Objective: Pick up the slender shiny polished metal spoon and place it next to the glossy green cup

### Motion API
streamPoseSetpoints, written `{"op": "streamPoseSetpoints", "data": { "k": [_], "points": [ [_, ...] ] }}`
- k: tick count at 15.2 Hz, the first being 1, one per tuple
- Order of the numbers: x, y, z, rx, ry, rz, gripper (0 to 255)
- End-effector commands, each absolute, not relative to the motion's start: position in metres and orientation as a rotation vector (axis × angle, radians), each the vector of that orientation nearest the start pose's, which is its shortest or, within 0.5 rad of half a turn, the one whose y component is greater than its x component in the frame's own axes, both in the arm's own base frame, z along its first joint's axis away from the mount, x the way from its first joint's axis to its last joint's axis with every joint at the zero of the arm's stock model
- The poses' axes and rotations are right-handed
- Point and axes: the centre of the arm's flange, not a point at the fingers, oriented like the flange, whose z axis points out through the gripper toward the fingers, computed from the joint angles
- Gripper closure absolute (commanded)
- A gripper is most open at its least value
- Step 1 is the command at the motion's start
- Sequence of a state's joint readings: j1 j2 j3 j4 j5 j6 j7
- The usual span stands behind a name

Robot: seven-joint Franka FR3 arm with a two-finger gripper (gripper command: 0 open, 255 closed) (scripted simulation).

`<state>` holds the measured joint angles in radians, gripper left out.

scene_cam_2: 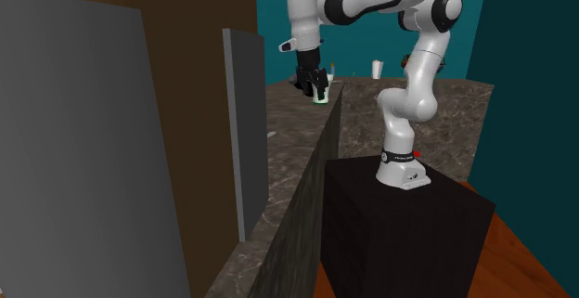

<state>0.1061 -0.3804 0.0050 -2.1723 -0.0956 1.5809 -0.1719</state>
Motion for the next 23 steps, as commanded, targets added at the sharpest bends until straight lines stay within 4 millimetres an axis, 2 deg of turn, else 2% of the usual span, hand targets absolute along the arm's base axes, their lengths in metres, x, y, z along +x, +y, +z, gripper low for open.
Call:
{"op": "streamPoseSetpoints", "data": {
  "k": [1,11,20,23],
  "points": [
    [0.437,0.051,0.526,-3.176,-0.565,0.337,0],
    [0.531,0.14,0.511,-3.123,-1.026,0.296,0],
    [0.591,0.237,0.496,-3.018,-1.426,0.253,0],
    [0.59,0.233,0.481,-3.018,-1.426,0.253,0]
  ]
}}
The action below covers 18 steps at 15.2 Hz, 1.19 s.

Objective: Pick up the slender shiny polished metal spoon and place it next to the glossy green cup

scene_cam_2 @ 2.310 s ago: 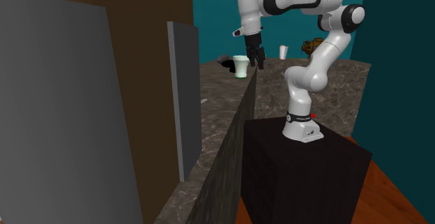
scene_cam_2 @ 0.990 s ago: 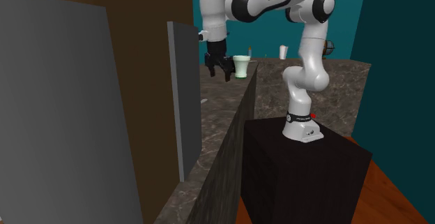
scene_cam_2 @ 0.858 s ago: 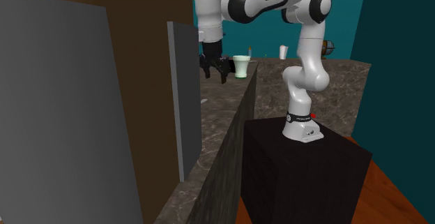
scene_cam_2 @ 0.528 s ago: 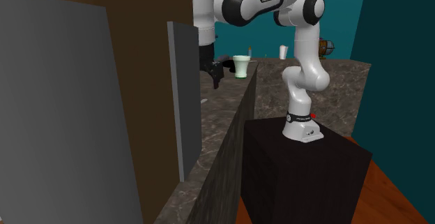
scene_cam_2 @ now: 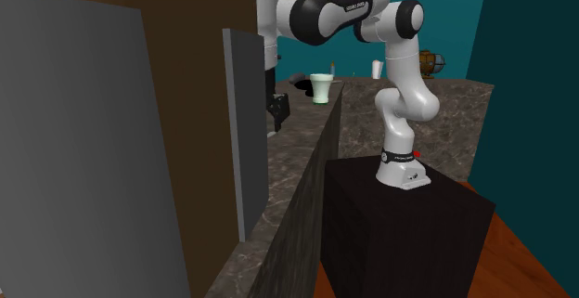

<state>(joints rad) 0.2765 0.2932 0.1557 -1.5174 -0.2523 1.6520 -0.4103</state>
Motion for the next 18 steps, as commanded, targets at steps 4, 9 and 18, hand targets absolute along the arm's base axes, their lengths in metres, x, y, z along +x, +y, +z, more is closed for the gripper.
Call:
{"op": "streamPoseSetpoints", "data": {
  "k": [4,9,18],
  "points": [
    [0.589,0.227,0.46,-3.018,-1.426,0.253,0],
    [0.589,0.227,0.457,-3.018,-1.426,0.253,0],
    [0.589,0.227,0.457,-3.018,-1.426,0.253,255]
  ]
}}
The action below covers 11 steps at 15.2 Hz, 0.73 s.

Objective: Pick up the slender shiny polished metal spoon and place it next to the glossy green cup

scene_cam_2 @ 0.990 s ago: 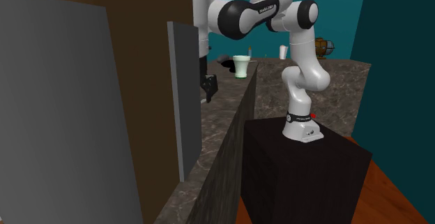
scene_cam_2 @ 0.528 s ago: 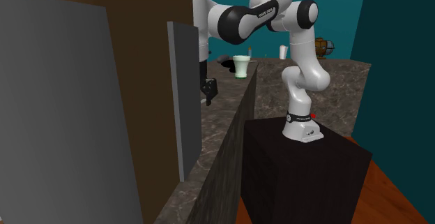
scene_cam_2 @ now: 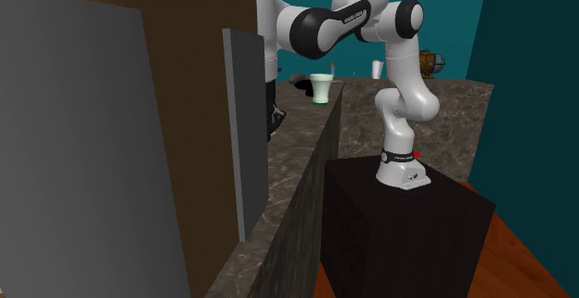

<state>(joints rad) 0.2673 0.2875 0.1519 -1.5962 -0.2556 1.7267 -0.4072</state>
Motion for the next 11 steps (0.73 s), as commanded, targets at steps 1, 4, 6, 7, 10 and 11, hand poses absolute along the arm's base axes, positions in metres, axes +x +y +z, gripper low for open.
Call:
{"op": "streamPoseSetpoints", "data": {
  "k": [1,4,6,7,10,11],
  "points": [
    [0.589,0.227,0.457,-3.018,-1.426,0.253,255],
    [0.589,0.227,0.457,-3.018,-1.426,0.253,255],
    [0.589,0.227,0.468,-3.018,-1.426,0.253,255],
    [0.589,0.227,0.473,-3.018,-1.426,0.253,255],
    [0.589,0.227,0.489,-3.018,-1.426,0.253,255],
    [0.589,0.227,0.494,-3.018,-1.426,0.253,255]
  ]
}}
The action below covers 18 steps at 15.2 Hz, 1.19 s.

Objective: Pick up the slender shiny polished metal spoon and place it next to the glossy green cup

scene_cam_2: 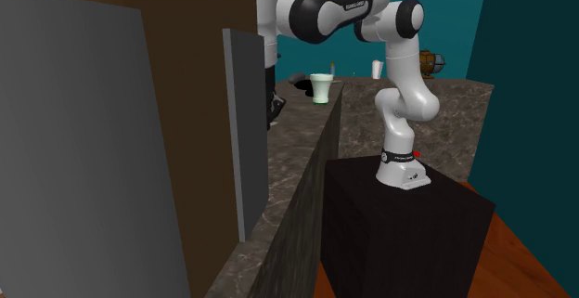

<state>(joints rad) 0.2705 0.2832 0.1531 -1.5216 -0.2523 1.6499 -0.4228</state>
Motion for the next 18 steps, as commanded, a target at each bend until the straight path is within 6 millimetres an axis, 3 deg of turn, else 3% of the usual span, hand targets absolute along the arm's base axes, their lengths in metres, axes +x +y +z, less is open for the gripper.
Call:
{"op": "streamPoseSetpoints", "data": {
  "k": [1,18],
  "points": [
    [0.589,0.227,0.499,-3.018,-1.426,0.253,255],
    [0.589,0.227,0.589,-3.018,-1.426,0.253,255]
  ]
}}
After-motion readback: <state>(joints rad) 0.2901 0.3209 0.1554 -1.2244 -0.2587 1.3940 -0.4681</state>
